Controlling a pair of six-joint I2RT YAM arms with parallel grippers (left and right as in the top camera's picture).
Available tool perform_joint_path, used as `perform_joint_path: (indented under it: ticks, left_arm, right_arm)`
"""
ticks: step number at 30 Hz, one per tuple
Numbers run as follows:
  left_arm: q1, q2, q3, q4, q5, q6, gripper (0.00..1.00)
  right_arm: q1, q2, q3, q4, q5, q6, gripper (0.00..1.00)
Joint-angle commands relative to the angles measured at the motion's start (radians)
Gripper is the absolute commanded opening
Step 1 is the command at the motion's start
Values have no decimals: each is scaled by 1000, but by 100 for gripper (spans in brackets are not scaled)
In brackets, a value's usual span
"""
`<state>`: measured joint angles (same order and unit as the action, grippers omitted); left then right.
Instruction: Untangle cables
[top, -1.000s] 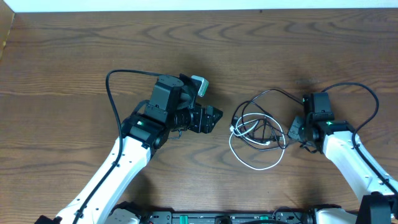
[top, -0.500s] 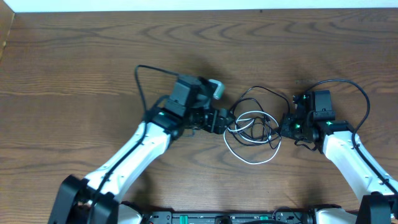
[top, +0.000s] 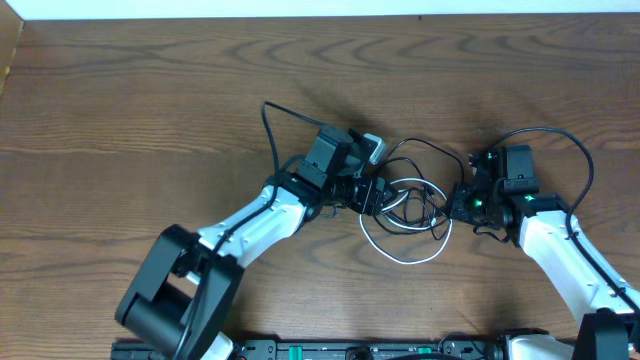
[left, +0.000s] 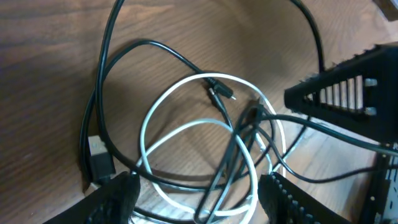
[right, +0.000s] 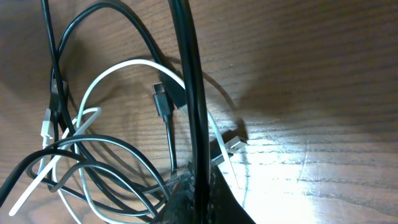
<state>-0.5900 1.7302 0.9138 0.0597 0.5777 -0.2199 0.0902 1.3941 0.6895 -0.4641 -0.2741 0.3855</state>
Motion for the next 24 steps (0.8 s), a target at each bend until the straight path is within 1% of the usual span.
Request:
perform_joint_path:
  ticks: [1,8,13,17,19,22,24]
  left_arm:
    - [-2,27,-7,23,10,-26,60]
    - [-34,68,-8,32,10,-26,55]
    - [-89,75,-8,32,-3,-25,55]
    - [-123,75,-8,11,-112,-25,45]
    - [-131,75,-8,-6,-163,-25,42]
    - [-134,75,-8,-16,-179,-25,37]
    - [-134,75,-8,-15,-180,-25,28]
  right_arm:
    - [3,-1,2,0,-10,-13,1]
    - [3,-1,2,0,-10,-14,1]
    - [3,-1,2,0,-10,-14,1]
    - [3,-1,2,0,-10,-14,1]
    - [3,-1,2,0,-10,-14,1]
    - [3,-1,2,0,-10,-14,1]
    - [3,-1,2,0,-10,-14,1]
